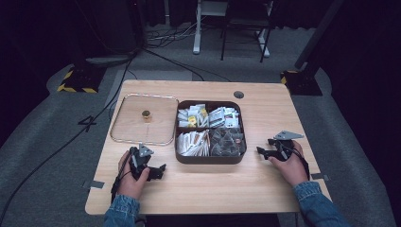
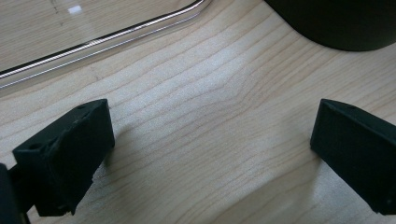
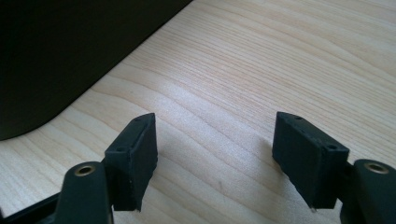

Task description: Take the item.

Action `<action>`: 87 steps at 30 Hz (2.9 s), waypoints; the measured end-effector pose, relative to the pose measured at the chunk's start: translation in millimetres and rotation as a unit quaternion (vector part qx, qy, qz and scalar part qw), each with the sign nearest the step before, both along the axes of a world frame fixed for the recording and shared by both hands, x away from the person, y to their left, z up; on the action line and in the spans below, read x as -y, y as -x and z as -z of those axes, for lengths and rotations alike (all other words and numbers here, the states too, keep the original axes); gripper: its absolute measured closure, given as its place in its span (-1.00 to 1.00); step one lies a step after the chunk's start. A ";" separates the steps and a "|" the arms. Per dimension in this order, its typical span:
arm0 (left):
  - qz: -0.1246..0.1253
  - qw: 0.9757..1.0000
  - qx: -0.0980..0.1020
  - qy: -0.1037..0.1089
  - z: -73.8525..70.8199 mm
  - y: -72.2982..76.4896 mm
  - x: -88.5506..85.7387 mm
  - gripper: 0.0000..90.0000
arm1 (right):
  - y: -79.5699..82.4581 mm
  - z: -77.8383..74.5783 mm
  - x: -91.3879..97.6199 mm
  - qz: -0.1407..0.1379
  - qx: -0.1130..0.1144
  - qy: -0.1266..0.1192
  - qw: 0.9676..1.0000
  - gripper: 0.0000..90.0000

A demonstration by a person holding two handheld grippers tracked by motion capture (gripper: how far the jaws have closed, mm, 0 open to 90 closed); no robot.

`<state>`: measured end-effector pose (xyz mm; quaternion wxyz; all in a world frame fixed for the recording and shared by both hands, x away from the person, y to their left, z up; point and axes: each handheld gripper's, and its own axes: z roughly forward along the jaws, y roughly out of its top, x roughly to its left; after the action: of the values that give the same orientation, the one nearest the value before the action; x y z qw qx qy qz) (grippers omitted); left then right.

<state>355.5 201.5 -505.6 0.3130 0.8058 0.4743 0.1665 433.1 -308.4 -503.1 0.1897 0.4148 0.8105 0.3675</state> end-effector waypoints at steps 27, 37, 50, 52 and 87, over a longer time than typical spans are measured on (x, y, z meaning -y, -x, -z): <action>-0.012 1.000 0.002 -0.001 0.1 -0.5 2.3 -1.00 | -0.3 0.3 -0.3 -0.045 -0.007 0.000 0.999 -0.49; -0.011 1.000 0.002 0.000 0.1 -0.7 2.5 -1.00 | -3.3 -12.9 4.0 -0.041 -0.032 -0.040 0.998 -0.42; -0.011 1.000 0.002 0.000 0.1 -0.8 2.5 -1.00 | 4.4 -50.0 9.2 -0.058 -0.019 -0.079 0.995 -0.11; -0.011 1.000 0.002 0.000 0.1 -0.8 2.5 -1.00 | 4.3 -54.0 9.1 -0.060 -0.018 -0.081 0.995 -0.09; -0.019 1.000 0.002 0.001 0.1 -2.9 5.0 -1.00 | -65.1 -99.4 -81.1 -0.116 -0.040 -0.054 0.991 -0.01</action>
<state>358.4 196.5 -505.6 0.3110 0.7964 0.4889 0.1733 498.2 -227.3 -403.7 0.0909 0.3419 0.8391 0.4133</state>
